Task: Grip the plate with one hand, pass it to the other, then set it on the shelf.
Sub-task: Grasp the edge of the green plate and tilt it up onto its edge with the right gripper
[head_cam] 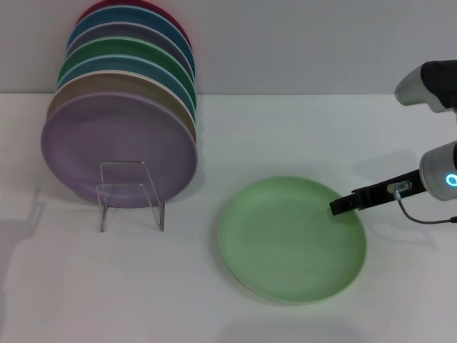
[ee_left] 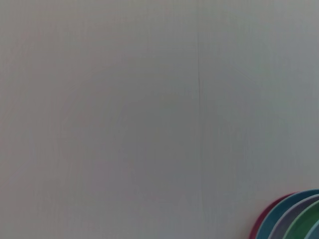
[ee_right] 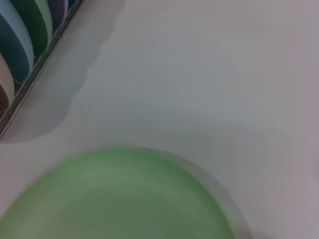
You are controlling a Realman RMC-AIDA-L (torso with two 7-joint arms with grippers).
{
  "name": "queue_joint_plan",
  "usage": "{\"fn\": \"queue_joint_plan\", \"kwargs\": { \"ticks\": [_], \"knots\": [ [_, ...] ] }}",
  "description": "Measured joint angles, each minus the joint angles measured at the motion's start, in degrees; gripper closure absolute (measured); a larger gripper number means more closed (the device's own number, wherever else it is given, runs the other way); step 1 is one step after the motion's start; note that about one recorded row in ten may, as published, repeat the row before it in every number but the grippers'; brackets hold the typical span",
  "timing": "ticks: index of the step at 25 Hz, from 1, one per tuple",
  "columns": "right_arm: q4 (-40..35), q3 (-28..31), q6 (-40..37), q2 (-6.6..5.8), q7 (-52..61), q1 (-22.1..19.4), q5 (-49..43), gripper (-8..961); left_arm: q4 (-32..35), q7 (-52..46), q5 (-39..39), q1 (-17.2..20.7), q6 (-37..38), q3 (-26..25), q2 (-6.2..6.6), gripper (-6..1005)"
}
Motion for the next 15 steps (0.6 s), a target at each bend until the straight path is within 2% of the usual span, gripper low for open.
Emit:
{"fn": "queue_joint_plan", "kwargs": {
  "ticks": [15],
  "knots": [
    [-2.2, -1.8, -0.8, 0.13, 0.1, 1.1, -1.6, 470, 0.1, 0.0, -0.1, 0.2, -0.1, 0.0, 0.09, 219]
  ]
}}
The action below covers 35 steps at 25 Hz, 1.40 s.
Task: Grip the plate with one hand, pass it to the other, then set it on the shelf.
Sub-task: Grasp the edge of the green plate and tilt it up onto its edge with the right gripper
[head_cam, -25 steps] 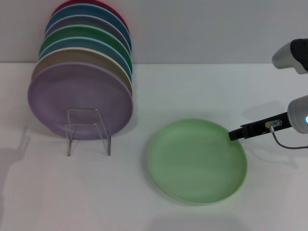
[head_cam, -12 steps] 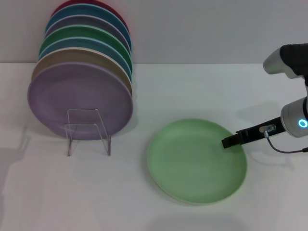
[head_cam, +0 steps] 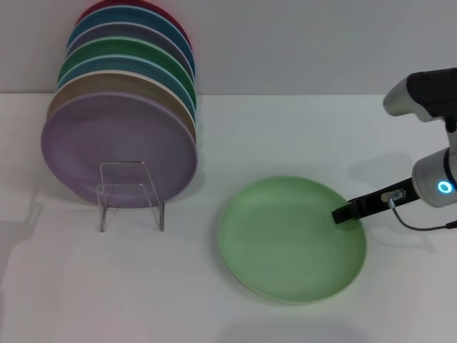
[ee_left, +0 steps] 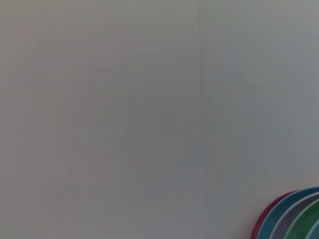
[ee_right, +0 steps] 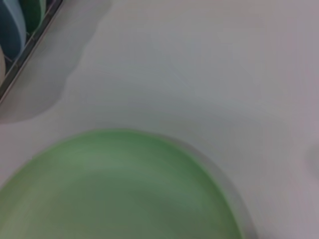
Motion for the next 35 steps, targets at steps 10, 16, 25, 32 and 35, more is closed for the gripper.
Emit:
{"fn": "queue_joint_plan", "kwargs": {
  "ticks": [10, 16, 25, 32, 35],
  "knots": [
    [-0.6, -2.2, -1.7, 0.14, 0.1, 0.2, 0.2, 743, 0.2, 0.0, 0.1, 0.0, -0.1, 0.0, 0.0, 221],
    [-0.6, -2.9, -1.9, 0.12, 0.2, 0.3, 0.2, 848, 0.2, 0.0, 0.1, -0.2, -0.2, 0.0, 0.0, 222],
    [1.9, -2.5, -1.3, 0.2, -0.2, -1.1, 0.6, 929, -0.3, 0.0, 0.1, -0.1, -0.1, 0.0, -0.09, 224],
    [5.1, -2.4, -1.3, 0.21, -0.4, -2.3, 0.8, 931, -0.4, 0.0, 0.1, 0.0, 0.2, 0.0, -0.09, 225],
    [8.8, -2.5, -1.2, 0.19, -0.4, -3.6, 1.6, 933, -0.4, 0.0, 0.0, 0.1, 0.7, 0.1, -0.15, 226]
  ]
}}
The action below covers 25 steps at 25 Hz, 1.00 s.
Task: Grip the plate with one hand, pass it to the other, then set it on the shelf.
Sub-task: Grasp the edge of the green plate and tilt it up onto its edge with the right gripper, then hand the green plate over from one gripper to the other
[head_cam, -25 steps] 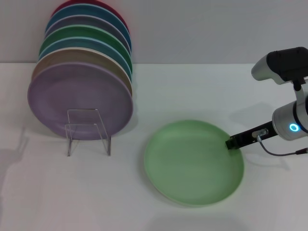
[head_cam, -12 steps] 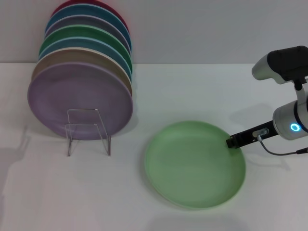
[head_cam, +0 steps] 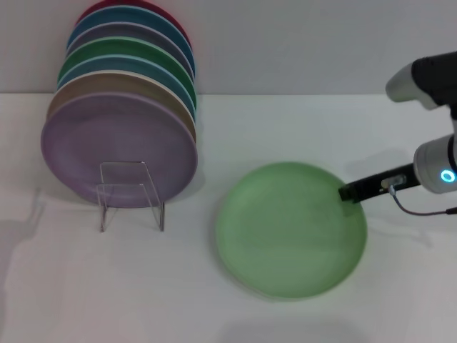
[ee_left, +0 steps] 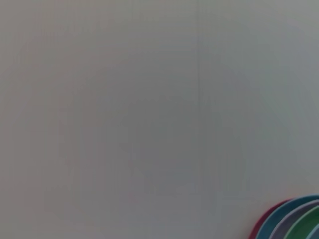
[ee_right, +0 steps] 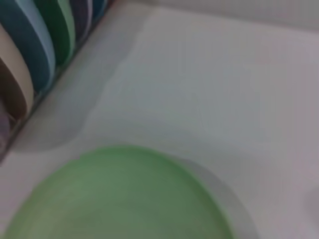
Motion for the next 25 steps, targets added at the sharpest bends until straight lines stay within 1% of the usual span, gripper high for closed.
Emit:
{"fn": "queue_joint_plan", "kwargs": {
  "ticks": [3, 7, 9, 13, 14, 16, 17, 18, 19, 20, 21, 22, 23, 24, 25],
  "knots": [
    [5.0, -0.3, 0.0, 0.0, -0.2, -1.8, 0.6, 935, 0.0, 0.0, 0.0, 0.4, 2.6, 1.0, -0.06, 226],
    [11.6, -0.4, 0.0, 0.01, -0.3, -4.2, 1.1, 935, -0.1, 0.6, 0.0, 1.1, 9.1, 3.2, -0.08, 227],
    [15.4, -0.4, -0.4, 0.01, -1.5, -6.1, 2.7, 935, -0.1, 0.7, 0.0, 1.2, 12.6, 4.9, 0.09, 228],
    [21.8, -1.0, -3.9, 0.07, -7.3, -11.0, 7.4, 935, -0.6, 0.1, 0.6, 1.0, 20.6, 9.3, 0.67, 228],
    [23.4, -1.6, -5.5, 0.08, -9.4, -12.6, 8.5, 935, -1.4, -0.1, 1.3, 0.8, 21.6, 9.8, 0.96, 229],
    [25.5, -2.8, -8.6, 0.09, -13.3, -15.1, 10.5, 934, -4.0, -0.2, 3.4, 0.3, 20.8, 10.2, 1.85, 229],
    [26.0, -3.2, -9.9, 0.12, -14.9, -16.1, 11.2, 934, -6.7, -0.2, 4.9, 0.1, 18.6, 10.1, 2.95, 229],
    [27.2, -4.2, -12.7, 0.2, -19.1, -18.4, 13.0, 934, -12.7, 0.0, 8.0, 0.2, 11.8, 9.9, 5.06, 229],
    [27.2, -4.2, -12.7, 0.2, -19.1, -18.4, 13.0, 934, -12.7, 0.0, 8.0, 0.2, 11.8, 9.9, 5.06, 230],
    [27.8, -5.0, -14.6, 0.25, -22.4, -20.3, 14.4, 934, -17.6, 0.6, 10.1, 0.5, 6.2, 9.6, 6.59, 230],
    [27.8, -5.0, -14.6, 0.25, -22.4, -20.3, 14.4, 934, -23.0, 1.5, 12.3, 1.2, 0.2, 8.9, 7.97, 230],
    [28.1, -5.4, -15.5, 0.27, -23.5, -21.1, 14.9, 934, -27.2, 2.1, 14.0, 1.8, -4.9, 8.1, 8.94, 230],
    [28.3, -6.0, -17.2, 0.32, -24.9, -22.3, 15.3, 934, -37.6, 1.6, 18.8, 3.5, -16.9, 5.4, 10.7, 230],
    [28.3, -6.0, -17.2, 0.32, -24.9, -22.3, 15.3, 934, -37.6, 1.6, 18.8, 3.5, -16.9, 5.4, 10.7, 231],
    [28.4, -6.6, -18.8, 0.34, -26.1, -23.2, 15.3, 934, -41.5, 0.9, 20.5, 4.2, -21.9, 4.4, 11.34, 231]
  ]
}}
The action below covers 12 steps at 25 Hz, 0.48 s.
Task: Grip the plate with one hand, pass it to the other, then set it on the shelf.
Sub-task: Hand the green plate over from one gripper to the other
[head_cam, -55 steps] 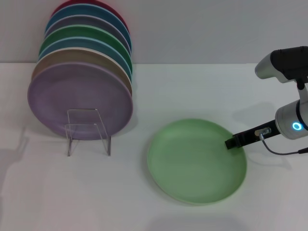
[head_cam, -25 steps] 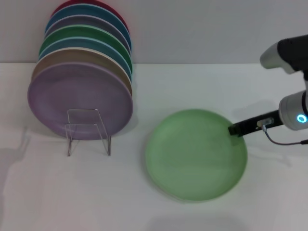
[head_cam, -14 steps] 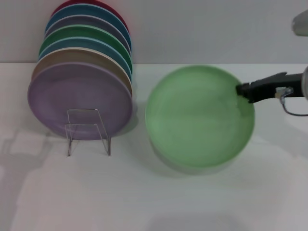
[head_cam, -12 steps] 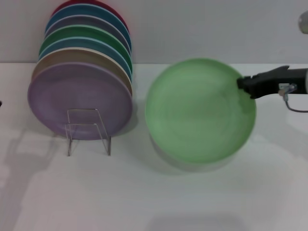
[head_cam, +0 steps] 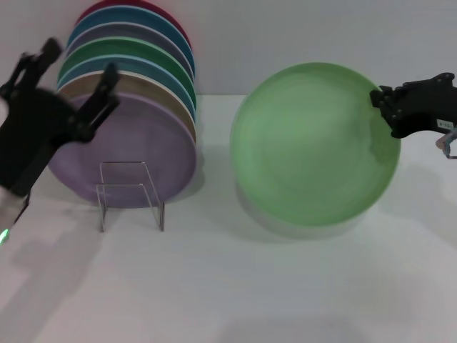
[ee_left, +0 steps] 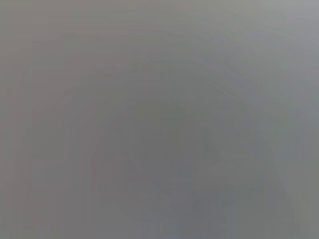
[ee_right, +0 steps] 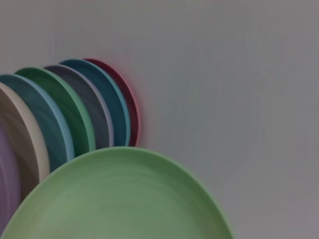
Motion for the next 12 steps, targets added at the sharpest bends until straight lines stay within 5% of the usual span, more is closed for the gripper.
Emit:
{"fn": "queue_joint_plan", "kwargs": {
  "ticks": [3, 7, 9, 11, 12],
  "knots": [
    [0.1, -1.0, -2.3, 0.02, -2.2, -1.3, 0.0, 934, -18.0, -0.4, 2.1, 3.0, -22.2, -2.2, 3.27, 231],
    [0.0, -1.8, -4.4, 0.02, -3.7, -2.0, 0.0, 935, -30.0, 1.3, 2.1, 4.2, -36.9, -2.6, 5.67, 232],
    [0.0, -2.9, -6.0, 0.02, -4.8, -2.3, 0.0, 935, -33.2, 1.3, 2.1, 4.2, -40.5, -2.7, 6.2, 233],
    [0.0, -3.9, -7.2, 0.02, -5.3, -2.4, -0.1, 934, -43.9, 2.7, 2.1, 2.7, -57.9, -3.1, 6.74, 233],
    [0.0, -4.1, -7.5, 0.02, -5.3, -2.4, -0.2, 934, -45.2, 3.1, 2.0, 2.4, -59.9, -3.1, 6.53, 233]
  ]
}}
